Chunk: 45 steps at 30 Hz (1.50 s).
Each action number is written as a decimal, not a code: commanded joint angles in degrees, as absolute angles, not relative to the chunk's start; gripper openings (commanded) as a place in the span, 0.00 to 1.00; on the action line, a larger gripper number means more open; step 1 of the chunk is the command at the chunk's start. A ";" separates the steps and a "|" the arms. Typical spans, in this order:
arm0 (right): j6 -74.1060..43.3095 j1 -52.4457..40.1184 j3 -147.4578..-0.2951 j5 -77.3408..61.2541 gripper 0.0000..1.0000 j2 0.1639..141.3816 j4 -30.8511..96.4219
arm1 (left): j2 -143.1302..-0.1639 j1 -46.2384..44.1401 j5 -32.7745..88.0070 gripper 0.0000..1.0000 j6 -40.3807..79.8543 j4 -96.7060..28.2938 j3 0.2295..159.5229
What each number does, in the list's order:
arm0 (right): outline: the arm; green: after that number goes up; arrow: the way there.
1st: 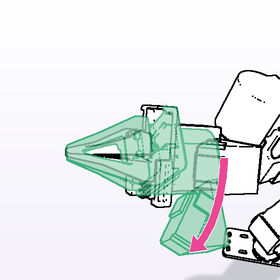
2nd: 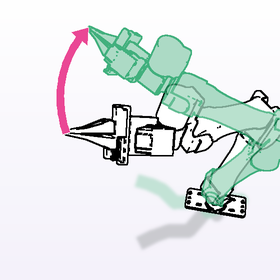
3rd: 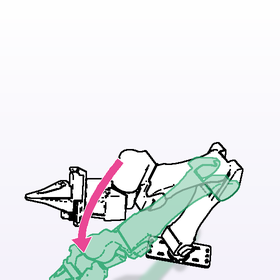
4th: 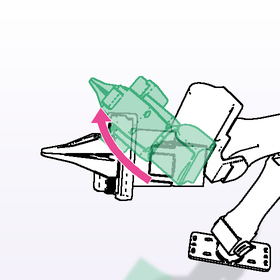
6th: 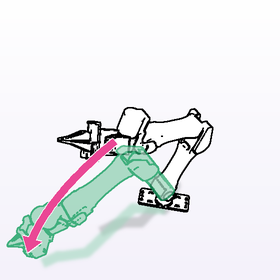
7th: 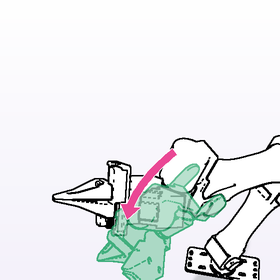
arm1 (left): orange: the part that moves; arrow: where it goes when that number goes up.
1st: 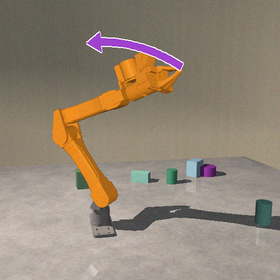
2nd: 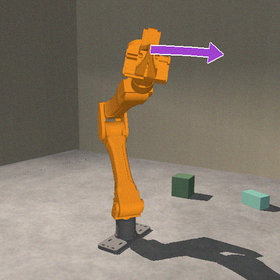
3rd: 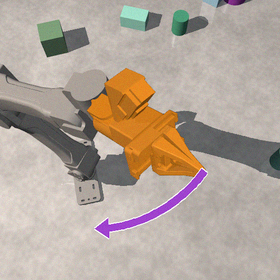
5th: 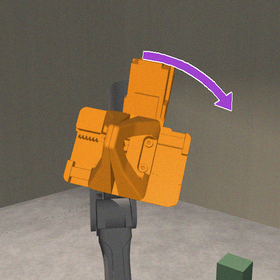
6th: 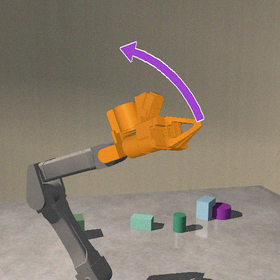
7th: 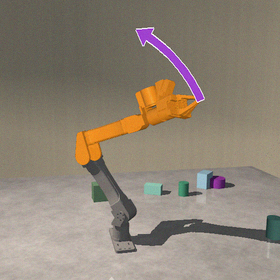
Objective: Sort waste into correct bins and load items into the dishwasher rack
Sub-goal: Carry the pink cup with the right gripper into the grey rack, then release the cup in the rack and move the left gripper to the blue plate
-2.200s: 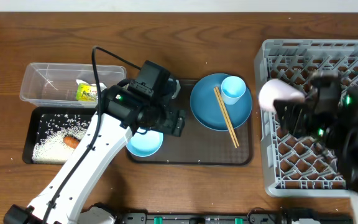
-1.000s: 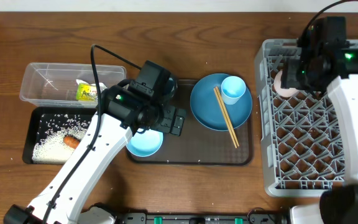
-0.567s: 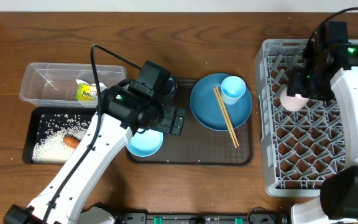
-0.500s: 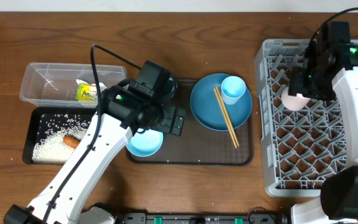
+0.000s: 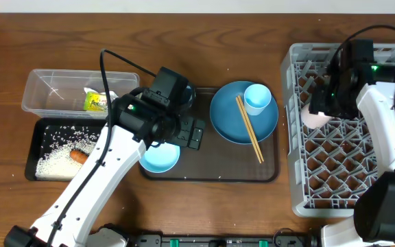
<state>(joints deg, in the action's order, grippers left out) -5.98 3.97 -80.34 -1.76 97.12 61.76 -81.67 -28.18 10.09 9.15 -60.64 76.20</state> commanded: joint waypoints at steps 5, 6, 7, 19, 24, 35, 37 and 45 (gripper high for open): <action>-5.04 4.32 -79.37 -3.03 0.46 97.21 60.60 | -81.34 -28.32 9.37 0.98 9.02 -60.82 76.23; -5.04 4.32 -79.37 -3.03 0.50 97.21 60.66 | -81.34 -28.32 9.37 0.98 9.02 -60.82 76.23; -5.04 4.32 -79.37 -3.03 0.57 97.21 60.75 | -81.34 -28.32 9.37 0.98 9.02 -60.82 76.23; -4.99 4.32 -79.37 -3.01 0.90 97.19 61.95 | -81.34 -28.32 9.37 0.98 9.02 -60.82 76.23; -3.60 4.32 -80.49 -3.03 0.89 97.08 63.02 | -81.34 -28.32 9.37 0.98 9.02 -60.82 76.23; -2.90 4.32 -91.24 -3.25 0.99 97.06 74.15 | -81.34 -28.32 9.37 0.98 9.02 -60.82 76.23; -2.90 4.32 -91.11 -3.25 0.99 97.08 74.13 | -81.34 -28.32 9.37 0.98 9.02 -60.82 76.23; -2.90 4.32 -91.05 -3.25 0.99 97.08 74.15 | -81.34 -28.32 9.37 0.98 9.02 -60.82 76.23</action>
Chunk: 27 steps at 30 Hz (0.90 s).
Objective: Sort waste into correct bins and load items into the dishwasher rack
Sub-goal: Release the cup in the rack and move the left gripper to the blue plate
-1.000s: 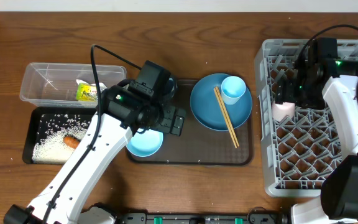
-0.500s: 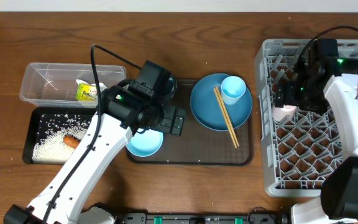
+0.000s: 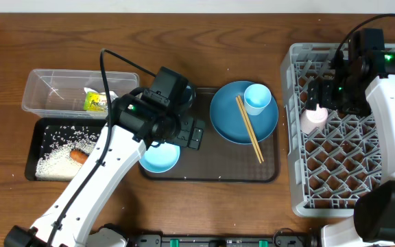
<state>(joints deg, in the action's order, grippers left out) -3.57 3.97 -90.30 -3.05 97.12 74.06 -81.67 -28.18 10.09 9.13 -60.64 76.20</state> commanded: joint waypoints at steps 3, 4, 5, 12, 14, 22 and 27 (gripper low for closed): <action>-2.90 4.32 -91.05 -3.25 0.99 97.10 74.15 | -81.34 -28.32 9.37 0.98 9.02 -60.82 76.23; -2.90 4.32 -91.05 -3.25 0.99 97.08 74.15 | -81.34 -28.32 9.37 0.98 9.02 -60.82 76.23; -2.90 4.32 -91.05 -3.25 0.99 97.10 74.15 | -81.34 -28.32 9.37 0.98 9.02 -60.82 76.23; -2.90 4.32 -91.05 -3.25 0.99 97.08 74.15 | -81.34 -28.32 9.34 0.98 8.99 -60.82 76.23; -2.90 4.32 -91.05 -3.25 0.99 97.10 74.15 | -81.34 -28.29 9.04 0.98 8.71 -60.16 76.23; -2.90 4.32 -91.05 -3.25 0.99 97.10 74.15 | -81.34 -28.32 10.48 0.98 11.66 -46.24 76.23; -2.90 4.32 -91.05 -3.25 0.99 97.10 74.15 | -81.52 -28.60 14.81 0.98 18.04 -36.12 76.23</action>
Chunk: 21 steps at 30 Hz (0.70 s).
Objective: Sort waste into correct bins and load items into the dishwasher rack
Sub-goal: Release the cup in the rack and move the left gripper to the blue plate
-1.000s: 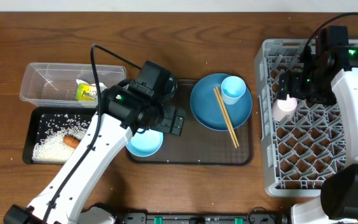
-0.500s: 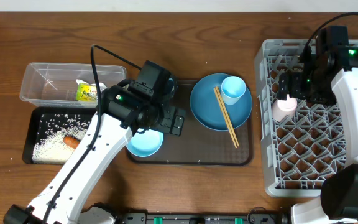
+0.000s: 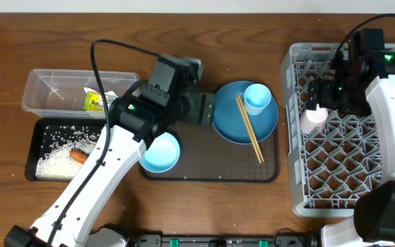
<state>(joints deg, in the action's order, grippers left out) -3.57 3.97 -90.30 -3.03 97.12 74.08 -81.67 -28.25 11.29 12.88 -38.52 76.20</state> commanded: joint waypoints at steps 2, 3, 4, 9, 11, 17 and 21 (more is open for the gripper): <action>-2.90 4.32 -91.05 -3.25 0.99 97.08 74.15 | -82.30 -29.65 16.05 0.98 20.03 -33.21 76.23; -2.90 4.32 -91.05 -3.25 0.99 97.08 74.15 | -82.89 -30.22 15.81 0.98 20.97 -32.12 76.23; -2.90 4.32 -91.05 -3.25 0.99 97.10 74.15 | -83.79 -30.89 15.59 0.98 21.67 -30.81 76.23; -2.90 4.32 -91.05 -3.25 0.99 97.10 74.15 | -90.37 -33.10 13.50 0.98 25.39 -23.18 76.23; -2.90 4.32 -91.05 -3.25 0.99 97.08 74.15 | -93.76 -33.87 14.39 0.98 25.39 -18.94 76.23; -2.90 4.32 -91.05 -3.25 0.99 97.10 74.15 | -101.06 -34.48 14.33 0.70 31.14 -14.63 76.23; -2.90 4.32 -91.05 -3.25 0.99 97.08 74.15 | -104.01 -34.87 14.31 0.69 36.71 -11.51 76.23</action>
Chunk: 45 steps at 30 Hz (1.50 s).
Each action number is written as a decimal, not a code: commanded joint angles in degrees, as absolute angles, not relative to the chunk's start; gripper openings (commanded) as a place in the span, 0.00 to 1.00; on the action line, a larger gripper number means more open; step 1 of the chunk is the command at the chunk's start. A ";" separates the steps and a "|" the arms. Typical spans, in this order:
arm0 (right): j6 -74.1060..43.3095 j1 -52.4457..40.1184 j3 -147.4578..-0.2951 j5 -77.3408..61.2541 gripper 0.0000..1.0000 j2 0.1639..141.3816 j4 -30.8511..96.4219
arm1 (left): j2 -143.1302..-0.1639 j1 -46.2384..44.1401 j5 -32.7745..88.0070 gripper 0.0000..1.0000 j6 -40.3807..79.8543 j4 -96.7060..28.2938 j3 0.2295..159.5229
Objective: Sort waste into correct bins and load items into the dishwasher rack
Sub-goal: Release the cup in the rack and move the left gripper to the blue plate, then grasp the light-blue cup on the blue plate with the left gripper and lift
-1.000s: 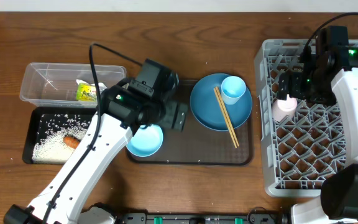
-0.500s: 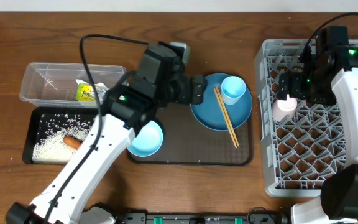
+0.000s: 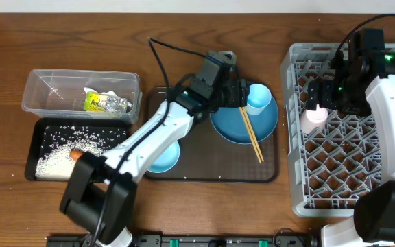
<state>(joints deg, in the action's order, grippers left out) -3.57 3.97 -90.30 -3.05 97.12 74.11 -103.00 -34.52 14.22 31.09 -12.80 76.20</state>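
Note:
A blue plate (image 3: 233,127) lies on the dark tray (image 3: 204,165), carrying a pale blue cup (image 3: 258,98) and a pair of chopsticks (image 3: 252,134). My left gripper (image 3: 241,95) reaches over the plate's far edge, right beside the cup and the top end of the chopsticks; it looks open and holds nothing. A pale blue bowl (image 3: 163,158) sits at the tray's near left, partly under my left arm. A pink cup (image 3: 314,121) rests in the grey dishwasher rack (image 3: 362,185). My right gripper (image 3: 319,95) hovers just above it, open.
A clear bin (image 3: 46,86) at the left holds a yellow-and-silver wrapper (image 3: 105,103). In front of it a black bin (image 3: 34,165) holds scattered rice and a sausage piece (image 3: 77,156). My left arm stretches diagonally across the tray's left half.
My left gripper has moved right, from the tray's far left edge to the plate's far edge beside the cup and chopsticks. The right arm and pink cup are unchanged.
At first my right gripper held the pink cup low over the rack's left side while my left gripper stayed above the bowl. Then the cup sat in the rack with the right gripper raised off it. After that the left gripper shifted right toward the plate, now reaching it.

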 commanded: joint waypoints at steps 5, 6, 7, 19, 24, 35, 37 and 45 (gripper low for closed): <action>-2.90 4.32 -91.05 -3.25 0.99 97.10 74.15 | -106.50 -36.25 12.91 0.67 38.94 -8.86 76.23; -2.90 4.32 -91.05 -3.25 0.99 97.08 74.15 | -107.15 -36.71 12.01 0.67 38.92 -8.69 76.23; -2.90 4.32 -91.05 -3.25 0.99 97.10 74.15 | -107.55 -37.08 11.11 0.67 38.94 -8.64 76.23; -2.90 4.32 -91.05 -3.25 0.99 97.10 74.15 | -112.53 -39.20 6.57 0.61 38.92 -8.21 76.23; -2.90 4.32 -91.05 -3.25 0.99 97.08 74.15 | -112.86 -39.18 6.33 0.56 38.89 -6.90 76.23; -2.90 4.32 -91.05 -3.25 0.99 97.10 74.15 | -114.78 -39.83 6.33 0.40 38.92 -6.94 76.23; -2.90 4.32 -91.05 -3.25 0.99 97.10 74.15 | -115.00 -39.66 6.33 0.40 38.92 -6.92 76.23; -2.90 4.32 -91.05 -3.25 0.99 97.10 74.15 | -113.21 -38.02 6.42 0.07 42.76 -6.98 76.25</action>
